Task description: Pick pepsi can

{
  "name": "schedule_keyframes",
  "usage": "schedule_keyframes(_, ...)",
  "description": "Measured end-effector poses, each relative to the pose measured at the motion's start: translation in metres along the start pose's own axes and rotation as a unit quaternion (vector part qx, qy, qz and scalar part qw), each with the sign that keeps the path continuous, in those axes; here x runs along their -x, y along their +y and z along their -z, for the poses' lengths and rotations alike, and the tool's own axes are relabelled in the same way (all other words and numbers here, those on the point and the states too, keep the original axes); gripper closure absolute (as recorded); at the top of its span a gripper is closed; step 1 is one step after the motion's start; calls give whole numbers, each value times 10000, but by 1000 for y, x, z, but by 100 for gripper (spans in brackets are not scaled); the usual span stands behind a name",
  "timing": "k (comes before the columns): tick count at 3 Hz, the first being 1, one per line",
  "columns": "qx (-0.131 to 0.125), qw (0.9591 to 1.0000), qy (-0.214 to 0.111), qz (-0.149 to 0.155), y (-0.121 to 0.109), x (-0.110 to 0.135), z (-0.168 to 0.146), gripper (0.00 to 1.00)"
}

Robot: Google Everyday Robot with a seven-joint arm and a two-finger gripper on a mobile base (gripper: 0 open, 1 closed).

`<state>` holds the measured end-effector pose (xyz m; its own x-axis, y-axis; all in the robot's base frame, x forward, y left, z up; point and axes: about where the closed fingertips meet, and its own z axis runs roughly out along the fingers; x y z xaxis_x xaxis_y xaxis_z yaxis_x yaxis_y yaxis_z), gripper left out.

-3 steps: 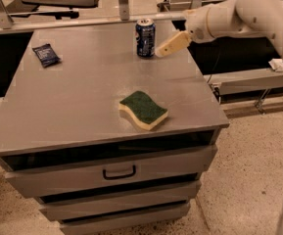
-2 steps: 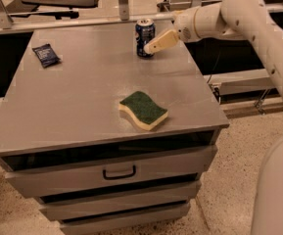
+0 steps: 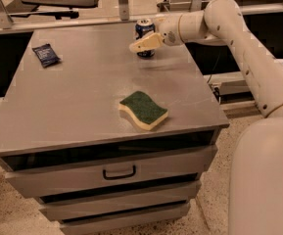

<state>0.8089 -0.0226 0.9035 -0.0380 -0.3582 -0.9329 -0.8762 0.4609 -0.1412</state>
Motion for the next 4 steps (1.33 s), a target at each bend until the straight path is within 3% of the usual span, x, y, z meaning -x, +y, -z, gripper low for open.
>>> schedule_keyframes(2,274,9992,-270,-119,7,-6,-10,65)
schedule_keyframes(3,341,9982,-495,59,13,13,13,88)
schedule_keyframes(4,234,9961,-791,325,13,36,53,100)
